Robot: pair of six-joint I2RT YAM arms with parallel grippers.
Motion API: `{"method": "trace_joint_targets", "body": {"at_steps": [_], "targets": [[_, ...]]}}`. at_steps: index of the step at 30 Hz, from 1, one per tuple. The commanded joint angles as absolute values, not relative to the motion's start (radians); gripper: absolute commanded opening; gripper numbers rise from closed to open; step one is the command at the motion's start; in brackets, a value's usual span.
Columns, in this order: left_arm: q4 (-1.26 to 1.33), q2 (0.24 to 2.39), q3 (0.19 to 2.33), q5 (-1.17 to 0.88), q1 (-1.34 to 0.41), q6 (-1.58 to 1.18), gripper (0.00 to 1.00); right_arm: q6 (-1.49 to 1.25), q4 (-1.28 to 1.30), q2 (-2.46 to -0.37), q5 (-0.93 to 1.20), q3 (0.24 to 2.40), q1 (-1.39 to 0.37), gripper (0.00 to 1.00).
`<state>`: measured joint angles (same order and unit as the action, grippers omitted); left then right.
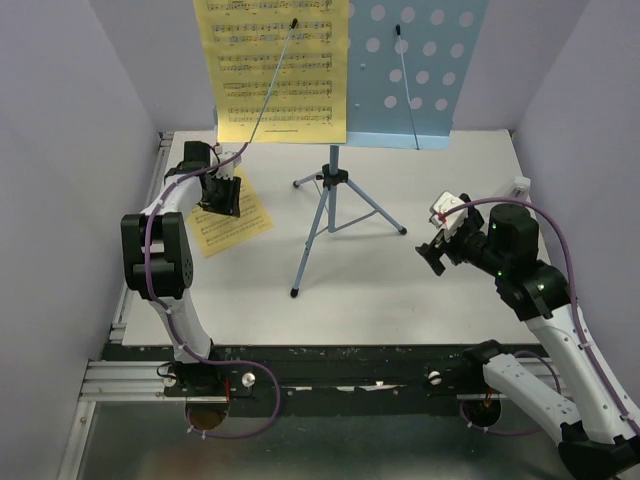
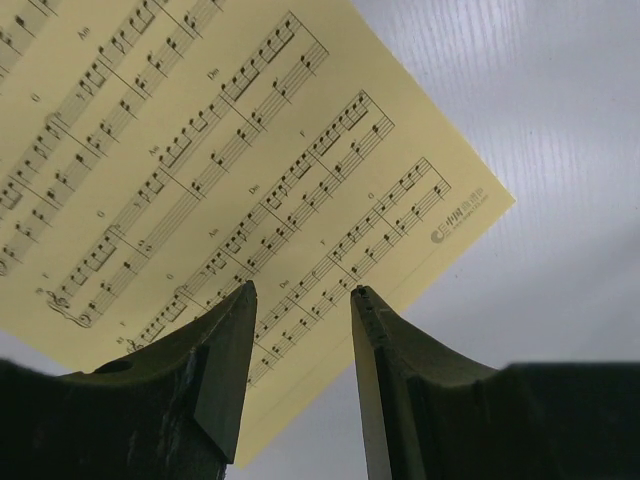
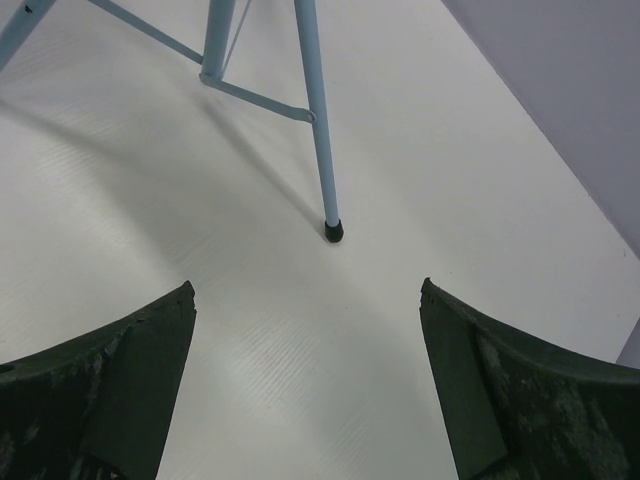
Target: Pack up the instrument practice props
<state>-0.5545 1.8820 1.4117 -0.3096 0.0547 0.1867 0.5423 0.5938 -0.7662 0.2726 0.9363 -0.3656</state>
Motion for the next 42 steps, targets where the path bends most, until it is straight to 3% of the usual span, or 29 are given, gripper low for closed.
{"method": "trace_joint_targets", "body": {"at_steps": [1, 14, 24, 35, 39, 42], "targets": [[-0.658, 1.914, 1.42, -0.353, 0.052, 0.113, 0.52, 0.535, 0.578, -0.752, 0.284, 0.917, -0.365, 1.0], [-0.687, 1.933, 1.293, -0.213, 0.06, 0.164, 0.47, 0.529, 0.569, -0.77, 0.291, 0.923, -0.365, 1.0], [-0.693, 1.839, 1.17, -0.201, 0.069, 0.362, 0.41, 0.532, 0.578, -0.782, 0.307, 0.933, -0.365, 1.0], [-0.719, 1.781, 1.058, -0.051, 0.138, 0.566, 0.4, 0.566, 0.578, -0.787, 0.313, 0.931, -0.364, 1.0], [-0.73, 1.741, 1.057, -0.083, 0.146, 0.583, 0.4, 0.584, 0.591, -0.801, 0.33, 0.945, -0.365, 1.0], [-0.736, 1.645, 1.06, -0.219, 0.146, 0.609, 0.4, 0.662, 0.607, -0.795, 0.38, 0.937, -0.365, 1.0]]}}
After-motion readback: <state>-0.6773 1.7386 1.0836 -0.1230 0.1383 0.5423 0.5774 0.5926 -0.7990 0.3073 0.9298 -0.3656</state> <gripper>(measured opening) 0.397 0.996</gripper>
